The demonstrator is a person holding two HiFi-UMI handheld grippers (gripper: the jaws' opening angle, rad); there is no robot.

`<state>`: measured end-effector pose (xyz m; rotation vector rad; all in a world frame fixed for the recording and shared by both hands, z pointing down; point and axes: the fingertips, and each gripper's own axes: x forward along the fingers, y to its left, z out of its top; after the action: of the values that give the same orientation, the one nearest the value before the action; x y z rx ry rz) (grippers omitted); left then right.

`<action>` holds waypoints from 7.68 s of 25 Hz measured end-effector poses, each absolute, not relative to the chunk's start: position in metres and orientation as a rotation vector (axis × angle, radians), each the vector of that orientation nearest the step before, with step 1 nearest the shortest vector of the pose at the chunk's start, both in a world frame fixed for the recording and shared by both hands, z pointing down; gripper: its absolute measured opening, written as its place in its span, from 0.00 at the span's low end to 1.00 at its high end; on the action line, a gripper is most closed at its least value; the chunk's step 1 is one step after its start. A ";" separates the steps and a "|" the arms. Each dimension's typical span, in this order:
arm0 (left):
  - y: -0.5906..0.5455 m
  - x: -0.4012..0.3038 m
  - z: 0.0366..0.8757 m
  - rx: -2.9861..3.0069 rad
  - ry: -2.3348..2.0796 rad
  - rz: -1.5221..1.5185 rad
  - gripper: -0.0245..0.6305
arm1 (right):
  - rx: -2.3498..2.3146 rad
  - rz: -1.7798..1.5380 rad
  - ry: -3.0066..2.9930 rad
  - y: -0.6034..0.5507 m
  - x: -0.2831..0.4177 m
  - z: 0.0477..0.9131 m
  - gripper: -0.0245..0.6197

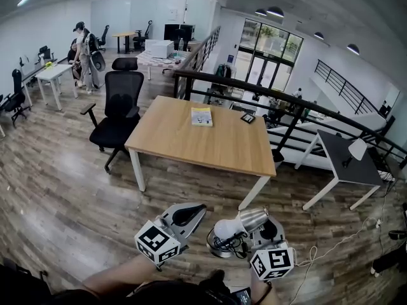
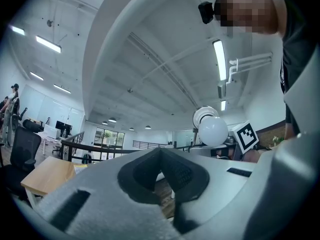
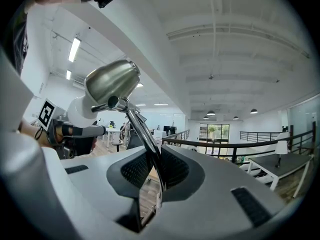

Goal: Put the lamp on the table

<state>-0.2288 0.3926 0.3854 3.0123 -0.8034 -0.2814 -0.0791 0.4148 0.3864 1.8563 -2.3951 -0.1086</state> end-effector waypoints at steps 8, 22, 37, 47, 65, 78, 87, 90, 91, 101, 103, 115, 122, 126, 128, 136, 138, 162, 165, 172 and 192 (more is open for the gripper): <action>0.371 -0.221 0.392 2.999 -0.820 -0.274 0.05 | 1.826 -0.099 -2.425 0.392 -0.079 0.391 0.12; 0.301 -0.173 0.390 2.973 -0.908 -0.288 0.05 | 1.747 -0.091 -2.484 0.322 -0.034 0.388 0.12; 0.195 -0.062 0.392 2.950 -0.968 -0.304 0.05 | 1.656 -0.077 -2.553 0.219 0.057 0.390 0.12; 0.156 -0.016 0.392 2.932 -1.010 -0.269 0.05 | 1.608 -0.095 -2.567 0.168 0.110 0.382 0.12; 0.077 0.010 0.396 2.931 -0.945 -0.278 0.05 | 1.668 -0.047 -2.536 0.098 0.136 0.393 0.12; -0.022 0.010 0.398 2.945 -0.857 -0.281 0.05 | 1.724 -0.025 -2.499 0.009 0.133 0.399 0.12; -0.099 -0.004 0.395 2.968 -0.786 -0.282 0.05 | 1.781 -0.040 -2.462 -0.066 0.118 0.394 0.12; -0.121 -0.012 0.394 2.980 -0.763 -0.283 0.05 | 1.798 -0.052 -2.449 -0.090 0.112 0.393 0.12; -0.127 -0.015 0.393 2.987 -0.755 -0.281 0.05 | 1.805 -0.056 -2.444 -0.097 0.110 0.392 0.12; -0.163 -0.039 0.391 3.011 -0.739 -0.259 0.05 | 1.834 -0.066 -2.440 -0.138 0.092 0.386 0.12; -0.169 -0.040 0.392 3.005 -0.749 -0.259 0.05 | 1.827 -0.063 -2.446 -0.145 0.089 0.385 0.12; -0.214 -0.028 0.408 2.967 -0.816 -0.231 0.05 | 1.749 -0.044 -2.487 -0.192 0.100 0.399 0.12; -0.248 -0.003 0.411 2.946 -0.883 -0.221 0.05 | 1.687 -0.045 -2.529 -0.227 0.124 0.399 0.12; -0.273 0.022 0.410 2.940 -0.919 -0.231 0.05 | 1.637 -0.060 -2.558 -0.252 0.142 0.398 0.12; -0.283 0.036 0.410 2.937 -0.936 -0.236 0.05 | 1.614 -0.061 -2.573 -0.263 0.153 0.397 0.12; -0.319 0.078 0.404 2.911 -1.047 -0.272 0.05 | 1.478 -0.091 -2.634 -0.300 0.185 0.399 0.12; -0.327 0.083 0.401 2.908 -1.066 -0.267 0.05 | 1.472 -0.084 -2.640 -0.309 0.193 0.399 0.12; -0.411 0.121 0.432 2.894 -1.050 -0.156 0.05 | 1.528 0.007 -2.571 -0.392 0.248 0.436 0.12; -0.419 0.121 0.439 2.885 -1.045 -0.141 0.05 | 1.523 0.008 -2.556 -0.402 0.249 0.445 0.12; -0.437 0.119 0.456 2.870 -1.040 -0.110 0.05 | 1.523 0.034 -2.528 -0.422 0.252 0.461 0.12; -0.477 0.115 0.487 2.825 -0.990 -0.069 0.05 | 1.563 0.135 -2.451 -0.457 0.264 0.502 0.12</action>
<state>0.1149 -0.4765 0.4871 2.8253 -0.9903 -0.0691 0.2638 -0.4569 0.5023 1.5632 -2.4507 0.1346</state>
